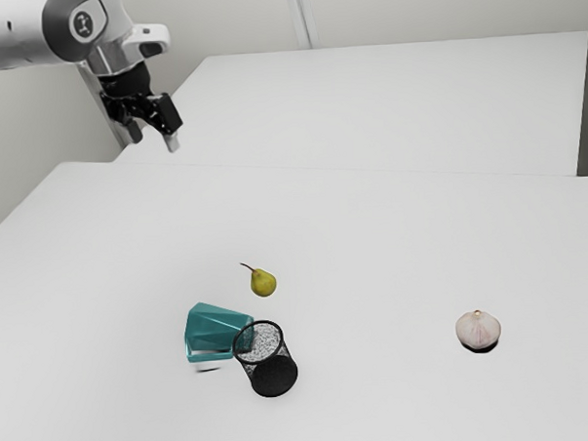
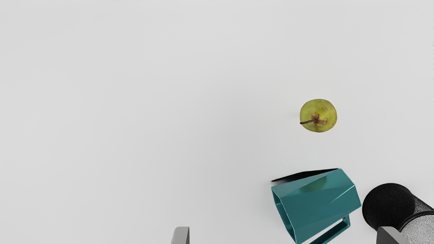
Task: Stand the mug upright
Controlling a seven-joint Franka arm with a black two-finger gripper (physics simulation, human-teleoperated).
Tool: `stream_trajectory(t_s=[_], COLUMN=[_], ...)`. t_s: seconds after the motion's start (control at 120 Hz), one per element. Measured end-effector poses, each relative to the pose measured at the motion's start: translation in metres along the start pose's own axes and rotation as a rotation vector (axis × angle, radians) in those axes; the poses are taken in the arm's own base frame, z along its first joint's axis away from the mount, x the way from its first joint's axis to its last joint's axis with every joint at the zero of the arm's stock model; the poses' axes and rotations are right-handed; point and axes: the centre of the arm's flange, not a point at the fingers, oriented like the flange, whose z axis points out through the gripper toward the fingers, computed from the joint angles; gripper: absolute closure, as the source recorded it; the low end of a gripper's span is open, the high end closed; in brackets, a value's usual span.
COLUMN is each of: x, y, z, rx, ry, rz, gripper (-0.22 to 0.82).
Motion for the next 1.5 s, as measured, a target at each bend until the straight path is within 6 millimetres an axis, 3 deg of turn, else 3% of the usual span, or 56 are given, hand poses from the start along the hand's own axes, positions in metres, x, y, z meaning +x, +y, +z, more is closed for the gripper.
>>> stream_trajectory(t_s=[0.108,0.192,0.333,0.45,0.525,0.642,0.733,0.858,1.033,1.333,1.5], x=[-0.001,-0.012,-0.058,-0.102,-0.112,-0.111,-0.121,-0.138,-0.138,-0.152,-0.15], y=[-0.007,-0.034,-0.096,-0.108,-0.096,-0.034,-0.022,-0.034,-0.049,-0.035,-0.032], z=[0.002,0.022,0.072,0.111,0.131,0.162,0.183,0.208,0.251,0.296,0.307], rx=[-0.012,-0.059,-0.193,-0.327,-0.434,-0.585,-0.653,-0.694,-0.727,-0.758,-0.765], ry=[0.014,-0.007,-0.039,-0.022,-0.006,-0.027,-0.04,-0.047,-0.086,-0.146,-0.146], rz=[-0.011,-0.071,-0.234,-0.335,-0.375,-0.347,-0.384,-0.464,-0.532,-0.524,-0.513], gripper=[0.0,0.0,0.0,0.0,0.0,0.0,0.0,0.0,0.0,0.01,0.02])
